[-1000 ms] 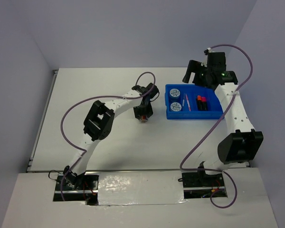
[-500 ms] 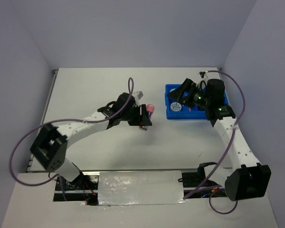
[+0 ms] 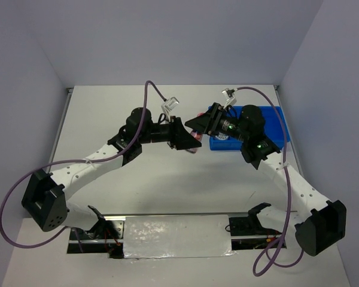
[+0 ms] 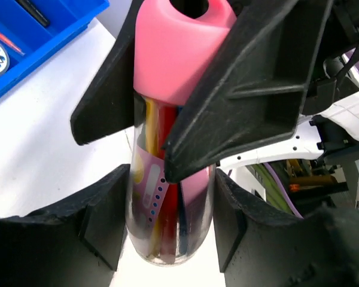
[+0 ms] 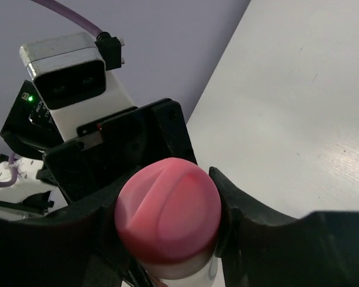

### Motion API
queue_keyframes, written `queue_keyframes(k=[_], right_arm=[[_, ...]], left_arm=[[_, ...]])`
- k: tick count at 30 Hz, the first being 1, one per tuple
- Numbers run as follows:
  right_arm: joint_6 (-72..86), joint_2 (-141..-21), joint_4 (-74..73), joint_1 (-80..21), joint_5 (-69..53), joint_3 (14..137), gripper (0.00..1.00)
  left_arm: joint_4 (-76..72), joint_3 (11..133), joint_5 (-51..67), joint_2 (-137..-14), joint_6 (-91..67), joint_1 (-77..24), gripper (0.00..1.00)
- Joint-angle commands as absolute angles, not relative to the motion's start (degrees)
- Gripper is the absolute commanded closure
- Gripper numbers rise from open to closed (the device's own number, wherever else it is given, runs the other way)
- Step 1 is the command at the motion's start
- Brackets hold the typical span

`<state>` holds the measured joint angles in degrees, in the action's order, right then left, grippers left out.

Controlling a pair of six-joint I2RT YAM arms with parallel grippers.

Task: Sort the stationery into containers
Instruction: Place the stationery in the storage box.

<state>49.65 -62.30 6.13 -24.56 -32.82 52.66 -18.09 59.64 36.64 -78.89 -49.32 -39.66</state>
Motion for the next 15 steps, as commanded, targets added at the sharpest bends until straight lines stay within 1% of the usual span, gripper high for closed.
queue_keyframes(k=[1,2,3,4,5,6,7,9,11,12,13,14,15], right_arm=[[50.89,-62.49,7.67,-25.4,-30.6,53.78,1.0],[48.28,-62.66,6.25,-25.23,-29.37,54.57,1.0],[45.99,-63.28,1.19,-25.05,-28.14,57.1,1.0],[43.53,-63.98,-2.42,-24.44,-26.65,58.96,1.0],[37.68,-64.85,-6.46,-22.08,-23.24,60.63,1.0],[34.05,-66.69,-12.68,-20.67,-21.2,64.12,1.0],[26.97,-67.84,-15.88,-16.83,-18.66,65.99,1.0],[20.16,-72.41,-23.62,-12.59,-10.14,70.82,1.0],[11.63,-75.83,-27.49,-8.19,-3.81,74.08,1.0],[8.99,-79.42,-29.51,-4.87,3.53,76.96,1.0],[4.35,-81.72,-30.58,-3.53,7.69,78.65,1.0],[2.57,-86.7,-33.46,-2.38,12.0,80.66,1.0],[0.9,-89.27,-34.97,-0.55,18.74,85.38,1.0]], left_arm=[[-20.44,62.05,38.42,-78.66,-47.21,-39.64,0.67],[-16.21,62.49,32.49,-78.49,-46.24,-39.46,0.41],[-11.65,63.88,28.69,-78.23,-44.14,-39.03,0.01],[-7.08,64.68,25.0,-78.22,-43.34,-38.59,0.01],[1.5,65.56,21.65,-78.57,-42.81,-38.06,0.01],[6.02,67.22,14.83,-78.84,-42.28,-36.58,0.01],[15.2,68.28,12.16,-79.88,-42.01,-35.69,0.01],[23.77,70.83,4.16,-80.94,-40.7,-33.24,0.01],[32.99,71.45,0.8,-81.47,-39.56,-31.56,0.01],[34.87,70.76,0.27,-81.21,-38.51,-29.99,0.01],[36.02,70.06,0.26,-80.78,-37.54,-29.36,0.01],[36.73,68.48,0.26,-79.38,-36.49,-28.83,0.01],[37.78,67.86,0.35,-78.58,-34.47,-28.22,0.01]])
